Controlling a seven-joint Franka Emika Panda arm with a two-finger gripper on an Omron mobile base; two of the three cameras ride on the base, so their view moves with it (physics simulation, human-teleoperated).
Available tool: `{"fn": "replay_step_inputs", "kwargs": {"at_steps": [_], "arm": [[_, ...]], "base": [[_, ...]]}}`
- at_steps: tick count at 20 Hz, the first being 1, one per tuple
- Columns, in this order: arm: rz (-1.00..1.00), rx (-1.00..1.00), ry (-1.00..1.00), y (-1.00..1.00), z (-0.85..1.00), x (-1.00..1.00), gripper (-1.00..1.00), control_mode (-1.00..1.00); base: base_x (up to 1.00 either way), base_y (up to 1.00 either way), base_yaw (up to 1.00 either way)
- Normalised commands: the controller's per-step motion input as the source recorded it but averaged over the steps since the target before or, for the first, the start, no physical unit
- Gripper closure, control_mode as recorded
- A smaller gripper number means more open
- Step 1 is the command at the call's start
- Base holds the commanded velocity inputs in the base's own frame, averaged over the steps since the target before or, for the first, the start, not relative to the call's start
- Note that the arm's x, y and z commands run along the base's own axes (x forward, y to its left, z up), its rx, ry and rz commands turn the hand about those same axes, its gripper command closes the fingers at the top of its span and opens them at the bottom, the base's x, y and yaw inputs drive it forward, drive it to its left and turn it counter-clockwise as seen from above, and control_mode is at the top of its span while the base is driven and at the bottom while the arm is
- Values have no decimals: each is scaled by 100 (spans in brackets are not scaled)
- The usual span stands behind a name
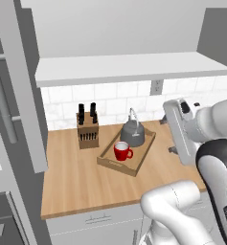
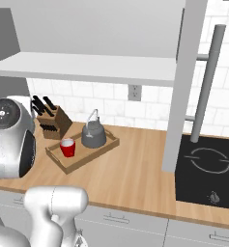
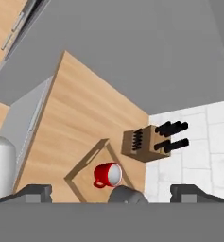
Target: Pick the kettle from the counter and place it on the tray. Then pick the mug from the cabinet and place it on the tray. Then close the cabinet doors.
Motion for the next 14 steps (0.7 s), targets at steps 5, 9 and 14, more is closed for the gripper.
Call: {"fn": "replay_step_inputs", "kwargs": {"at_steps": [5, 9, 14], "arm": [[-5, 15, -1, 23, 16, -50, -100, -100], [-6, 10, 0, 24, 14, -47, -100, -100], [-1, 1, -3, 12, 8, -34, -100, -100]], "base": [[0, 0, 0], [0, 0, 0], [0, 0, 0]]}}
